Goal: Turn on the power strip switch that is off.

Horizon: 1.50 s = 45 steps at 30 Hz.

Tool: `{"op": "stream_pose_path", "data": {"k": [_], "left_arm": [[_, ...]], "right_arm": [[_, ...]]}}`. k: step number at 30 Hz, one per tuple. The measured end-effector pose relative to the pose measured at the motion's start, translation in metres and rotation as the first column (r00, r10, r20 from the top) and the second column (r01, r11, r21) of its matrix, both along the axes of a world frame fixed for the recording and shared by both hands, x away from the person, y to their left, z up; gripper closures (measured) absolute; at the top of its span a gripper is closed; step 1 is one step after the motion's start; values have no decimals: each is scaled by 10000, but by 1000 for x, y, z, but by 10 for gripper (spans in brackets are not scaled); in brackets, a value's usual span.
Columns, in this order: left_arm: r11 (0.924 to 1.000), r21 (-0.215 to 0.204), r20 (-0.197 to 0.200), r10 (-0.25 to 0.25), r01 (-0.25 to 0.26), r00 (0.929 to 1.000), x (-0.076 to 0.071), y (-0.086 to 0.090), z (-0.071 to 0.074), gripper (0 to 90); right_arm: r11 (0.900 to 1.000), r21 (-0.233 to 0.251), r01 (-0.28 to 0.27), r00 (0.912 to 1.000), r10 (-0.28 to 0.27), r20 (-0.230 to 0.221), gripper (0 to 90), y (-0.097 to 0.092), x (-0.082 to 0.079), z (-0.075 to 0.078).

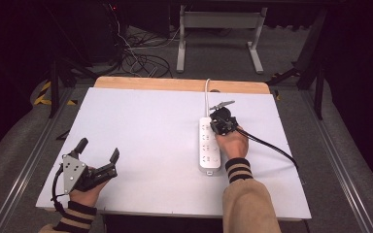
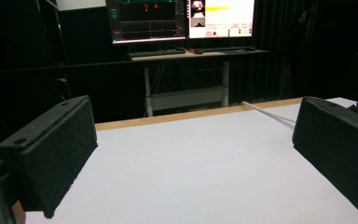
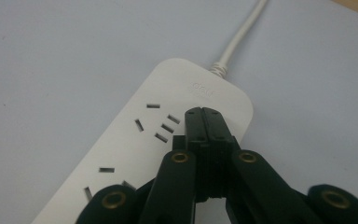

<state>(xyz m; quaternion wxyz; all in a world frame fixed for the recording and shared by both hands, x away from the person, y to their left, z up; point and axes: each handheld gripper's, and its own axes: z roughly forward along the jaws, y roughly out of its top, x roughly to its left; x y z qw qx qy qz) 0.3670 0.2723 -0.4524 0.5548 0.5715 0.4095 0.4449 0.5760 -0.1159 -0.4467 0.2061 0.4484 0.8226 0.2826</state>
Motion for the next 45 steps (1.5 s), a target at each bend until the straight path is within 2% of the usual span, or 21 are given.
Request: {"op": "stream_pose_path", "data": {"k": [19,32,35,40,45], "left_arm": [[10000,44,22,10,-10,10000,0,-1,0,4],[10000,14,-14,-34,34,10000,1,-1,-1,4],[10000,80,2,-26,25,10000,1,-1,0,4],[10000,38,19,17,-17,10000,0,-1,0,4],[10000,-2,-6,46,-46,10000,-1,0,0,4]], "right_arm": [[9997,214,128,9999,-127,-24,900,-1,0,-1],[9992,371,179,9997,-185,159,900,-3,-2,-4],[9990,376,228,9989,-243,396,900,-1,-4,-6],[9977,566,370,9991,-380,174,900,-1,-3,-5],[9979,518,397,9987,-413,305,900,-1,-4,-7]]}}
